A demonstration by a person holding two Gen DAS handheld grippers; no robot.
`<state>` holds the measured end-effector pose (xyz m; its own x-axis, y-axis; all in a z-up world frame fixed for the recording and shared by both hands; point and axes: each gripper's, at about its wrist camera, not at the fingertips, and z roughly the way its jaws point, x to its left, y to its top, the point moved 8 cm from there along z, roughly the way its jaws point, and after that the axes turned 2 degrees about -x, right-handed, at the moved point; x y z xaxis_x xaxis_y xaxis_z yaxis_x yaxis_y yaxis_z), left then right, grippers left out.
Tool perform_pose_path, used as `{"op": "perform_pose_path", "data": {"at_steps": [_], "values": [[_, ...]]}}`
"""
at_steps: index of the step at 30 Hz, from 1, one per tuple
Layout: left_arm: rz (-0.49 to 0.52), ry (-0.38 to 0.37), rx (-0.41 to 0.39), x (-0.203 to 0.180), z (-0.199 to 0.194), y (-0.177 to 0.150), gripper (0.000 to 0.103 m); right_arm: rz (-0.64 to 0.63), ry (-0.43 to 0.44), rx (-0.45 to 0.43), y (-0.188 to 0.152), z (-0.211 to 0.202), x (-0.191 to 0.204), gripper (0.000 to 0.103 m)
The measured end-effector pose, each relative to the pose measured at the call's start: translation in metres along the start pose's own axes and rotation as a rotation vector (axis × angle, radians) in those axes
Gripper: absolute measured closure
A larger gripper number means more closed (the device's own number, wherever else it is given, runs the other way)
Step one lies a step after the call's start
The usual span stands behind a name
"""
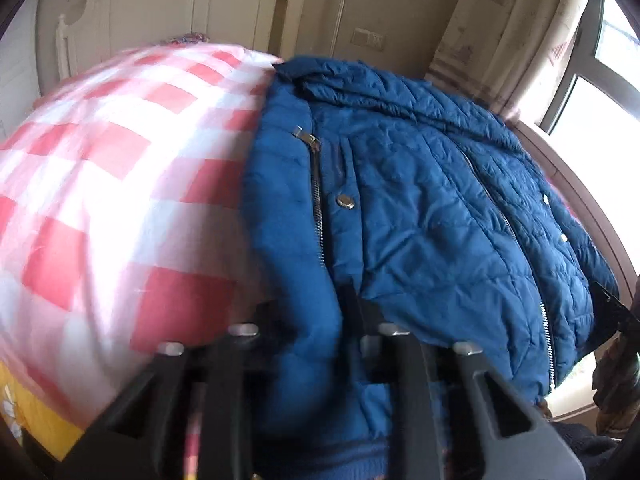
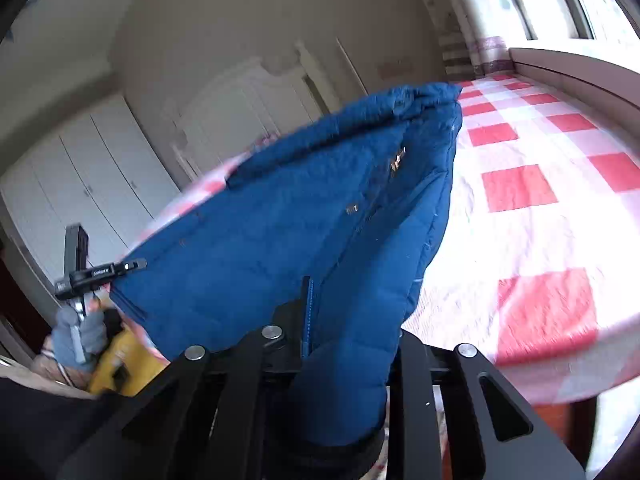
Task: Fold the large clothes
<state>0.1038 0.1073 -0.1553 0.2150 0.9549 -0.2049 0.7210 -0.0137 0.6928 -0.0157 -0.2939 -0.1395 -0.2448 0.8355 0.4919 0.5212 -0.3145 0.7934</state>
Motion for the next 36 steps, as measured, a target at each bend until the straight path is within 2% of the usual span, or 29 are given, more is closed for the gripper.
{"op": "perform_pose_path", "data": {"at_steps": [3, 9, 10, 13, 17, 20, 22, 25, 27, 28, 29, 31, 32, 33, 34, 35, 36], "values": [[-0.071, -0.148, -0.093, -0.005, -0.048, 0.010, 0.095, -0.040, 0.113, -0.089, 0.014, -0.042, 0.029, 0.083], [-0.119, -0.341, -0.249, -0.009, -0.148, 0.023, 0.095, -0.138, 0.213, -0.218, 0.037, -0.111, 0.085, 0.083], [-0.139, -0.389, -0.279, -0.007, -0.166, 0.024, 0.095, -0.147, 0.226, -0.234, 0.045, -0.115, 0.092, 0.083], [-0.177, -0.469, -0.336, 0.000, -0.197, 0.031, 0.095, -0.171, 0.256, -0.266, 0.080, -0.115, 0.113, 0.082], [-0.278, -0.594, -0.401, 0.006, -0.210, 0.068, 0.094, -0.169, 0.182, -0.237, 0.138, -0.073, 0.116, 0.082], [-0.322, -0.566, -0.399, 0.013, -0.185, 0.110, 0.092, -0.084, 0.106, -0.191, 0.183, -0.016, 0.091, 0.082], [-0.367, -0.541, -0.362, 0.019, -0.152, 0.141, 0.091, -0.002, 0.043, -0.150, 0.204, 0.029, 0.064, 0.082], [-0.444, -0.478, -0.280, 0.029, -0.088, 0.182, 0.087, 0.158, -0.028, -0.039, 0.211, 0.089, 0.015, 0.081], [-0.485, -0.419, -0.212, 0.034, -0.040, 0.205, 0.084, 0.341, -0.072, 0.068, 0.207, 0.129, -0.034, 0.079], [-0.490, -0.398, -0.176, 0.034, -0.018, 0.212, 0.082, 0.423, -0.063, 0.096, 0.203, 0.141, -0.054, 0.075], [-0.504, -0.366, -0.099, 0.036, 0.018, 0.222, 0.078, 0.471, -0.044, 0.096, 0.202, 0.145, -0.066, 0.068], [-0.523, -0.330, -0.007, 0.043, 0.060, 0.225, 0.074, 0.568, 0.059, 0.058, 0.200, 0.148, -0.088, 0.039], [-0.554, -0.315, 0.062, 0.050, 0.086, 0.227, 0.070, 0.600, 0.116, 0.012, 0.202, 0.143, -0.096, 0.004], [-0.580, -0.319, 0.094, 0.056, 0.101, 0.226, 0.066, 0.612, 0.140, -0.022, 0.205, 0.137, -0.103, 0.004], [-0.593, -0.331, 0.098, 0.060, 0.106, 0.224, 0.057, 0.616, 0.152, -0.040, 0.209, 0.133, -0.111, 0.004], [-0.604, -0.354, 0.081, 0.069, 0.112, 0.227, 0.043, 0.611, 0.150, -0.049, 0.212, 0.128, -0.115, 0.004], [-0.601, -0.336, 0.046, 0.082, 0.114, 0.230, 0.034, 0.590, 0.114, -0.064, 0.216, 0.122, -0.125, 0.004]]}}
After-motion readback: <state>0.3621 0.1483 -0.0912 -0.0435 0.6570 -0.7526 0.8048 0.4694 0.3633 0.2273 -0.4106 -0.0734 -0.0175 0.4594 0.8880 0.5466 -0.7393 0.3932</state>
